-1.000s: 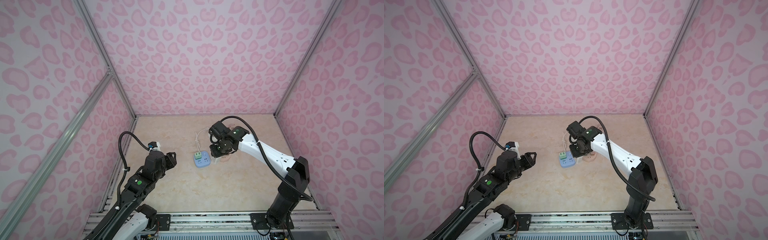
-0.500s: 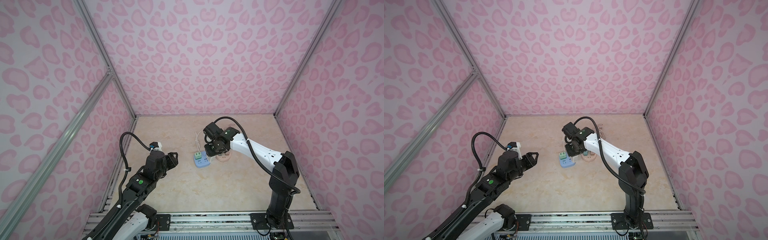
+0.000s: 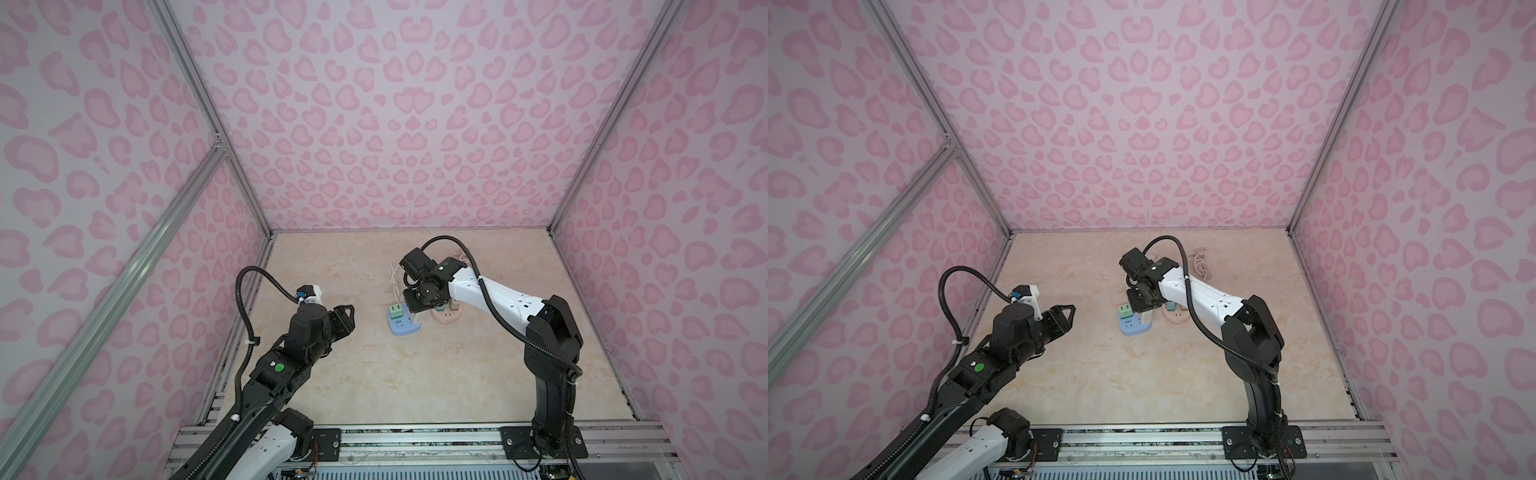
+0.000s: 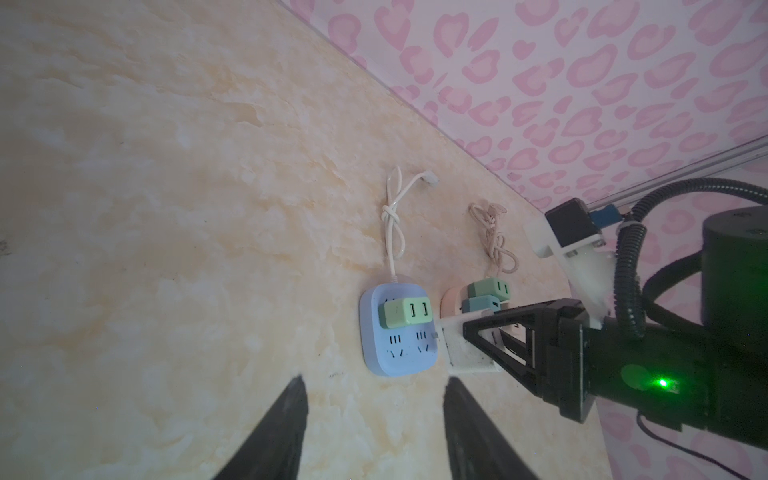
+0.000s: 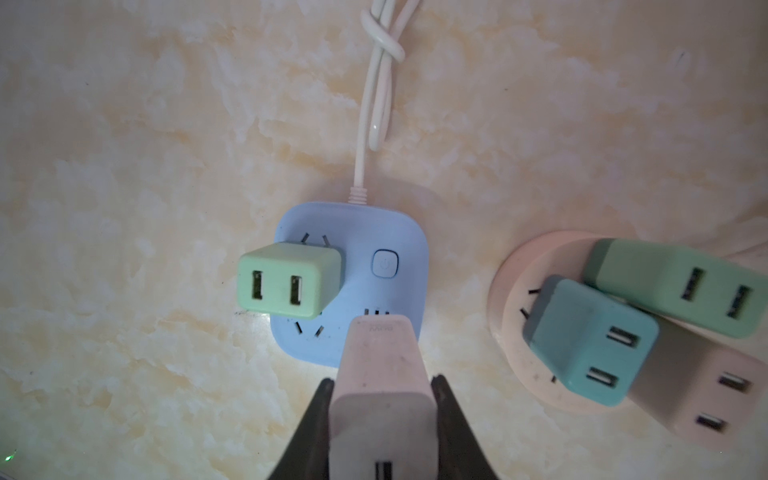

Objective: Insert the plug
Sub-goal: 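Carry the white plug over the blue power strip and lower it toward a socket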

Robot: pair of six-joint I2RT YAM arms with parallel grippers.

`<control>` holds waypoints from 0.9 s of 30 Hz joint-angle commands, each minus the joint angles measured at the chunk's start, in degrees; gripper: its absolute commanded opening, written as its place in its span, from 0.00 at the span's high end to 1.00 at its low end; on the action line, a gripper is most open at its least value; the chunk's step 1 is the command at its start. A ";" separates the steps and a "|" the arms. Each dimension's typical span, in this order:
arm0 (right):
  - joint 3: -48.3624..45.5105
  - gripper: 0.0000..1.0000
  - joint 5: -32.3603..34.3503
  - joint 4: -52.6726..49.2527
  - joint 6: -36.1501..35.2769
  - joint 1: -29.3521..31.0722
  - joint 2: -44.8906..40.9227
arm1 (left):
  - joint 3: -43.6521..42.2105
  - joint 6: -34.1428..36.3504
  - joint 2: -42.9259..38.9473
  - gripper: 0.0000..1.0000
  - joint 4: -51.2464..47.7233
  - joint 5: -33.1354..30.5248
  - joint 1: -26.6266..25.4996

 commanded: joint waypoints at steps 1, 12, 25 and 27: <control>0.17 1.00 0.20 1.06 0.66 0.04 0.97 | -0.18 0.43 -0.08 0.45 0.61 -0.84 0.02; -0.02 1.00 0.24 0.49 0.79 0.05 3.74 | -0.51 0.54 0.64 0.45 1.13 -1.10 0.02; 0.03 1.00 2.13 -2.64 0.05 0.75 1.25 | -1.16 0.42 1.51 0.45 2.32 -0.93 0.00; -0.14 1.00 1.65 -2.88 0.08 0.75 1.33 | -1.31 0.28 1.73 0.45 2.74 -0.76 0.02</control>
